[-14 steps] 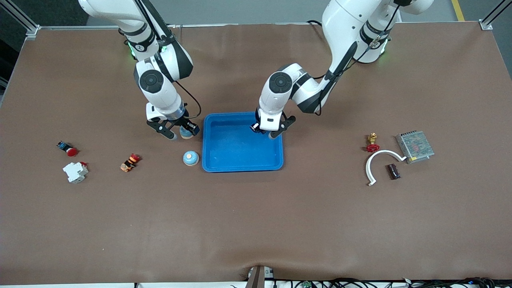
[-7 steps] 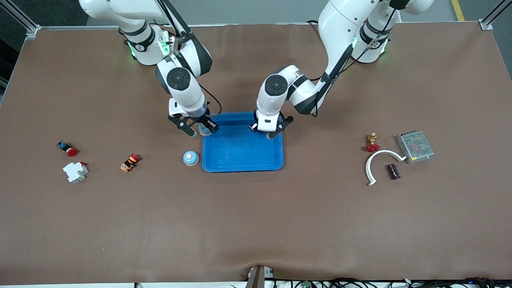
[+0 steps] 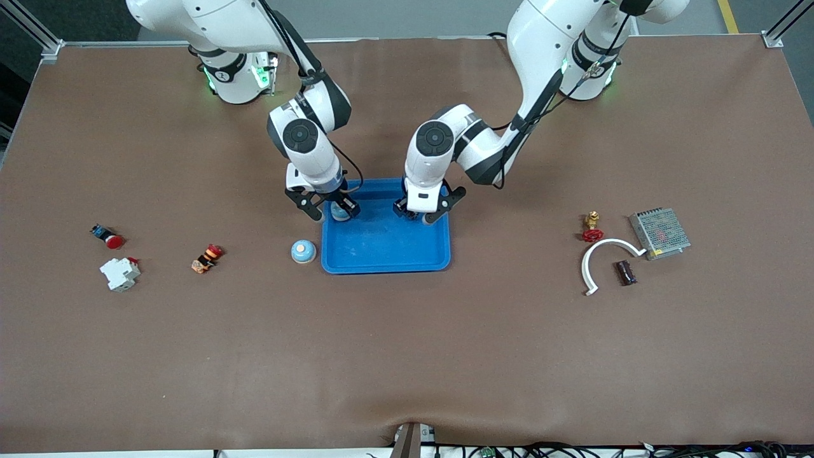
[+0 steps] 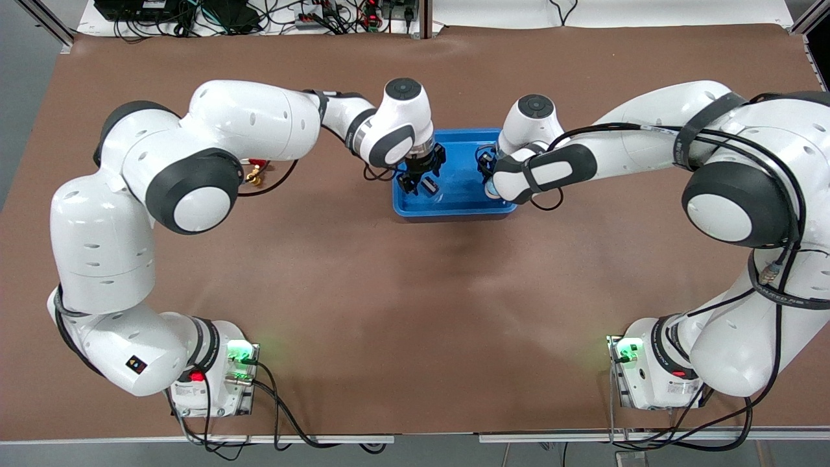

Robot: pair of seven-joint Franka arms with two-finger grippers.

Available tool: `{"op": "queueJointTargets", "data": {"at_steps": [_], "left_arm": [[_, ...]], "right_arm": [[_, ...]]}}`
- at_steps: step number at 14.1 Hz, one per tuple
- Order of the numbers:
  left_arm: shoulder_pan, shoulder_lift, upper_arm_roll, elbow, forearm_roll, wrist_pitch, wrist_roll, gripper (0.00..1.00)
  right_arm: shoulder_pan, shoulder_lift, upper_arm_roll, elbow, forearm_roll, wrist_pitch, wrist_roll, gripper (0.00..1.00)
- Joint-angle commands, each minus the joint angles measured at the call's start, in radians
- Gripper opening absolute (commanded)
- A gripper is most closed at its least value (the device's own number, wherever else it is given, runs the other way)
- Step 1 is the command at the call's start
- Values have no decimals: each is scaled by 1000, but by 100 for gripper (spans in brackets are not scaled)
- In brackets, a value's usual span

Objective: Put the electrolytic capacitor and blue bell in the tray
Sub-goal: 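Lower the bell into the tray while the left gripper releases the capacitor, then reach the right gripper to another bell while the left gripper reaches a capacitor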

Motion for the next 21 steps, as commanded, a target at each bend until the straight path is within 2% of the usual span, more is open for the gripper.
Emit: {"op": "queueJointTargets", "data": {"at_steps": [1, 4, 5, 6, 7, 10, 12, 16, 21], "left_arm": [[14, -25, 6, 65, 42, -108, -11, 100], [77, -61, 6, 84, 108, -167, -11, 100], [99, -72, 6, 82, 137, -185, -8, 100], [122, -78, 6, 82, 168, -203, -8, 100], [148, -81, 6, 81, 200, -228, -5, 100], [258, -97, 6, 84, 326, -257, 19, 100], [348, -101, 4, 81, 368, -259, 111, 100], [536, -107, 1, 79, 369, -259, 385, 100], [677, -115, -5, 53, 362, -266, 525, 100]], "right_arm": [[20, 27, -9, 24, 25, 22, 25, 0], [27, 39, -9, 25, 23, 27, 37, 0], [26, 39, -9, 27, 23, 25, 39, 10], [24, 39, -9, 30, 23, 19, 46, 86], [26, 39, -9, 31, 23, 18, 56, 100], [9, 35, -11, 44, 23, -7, 43, 100], [-2, 25, -15, 97, 20, -138, 34, 100], [-95, 1, -15, 212, 19, -364, -84, 100], [-244, 2, -15, 255, 19, -409, -311, 100]]}}
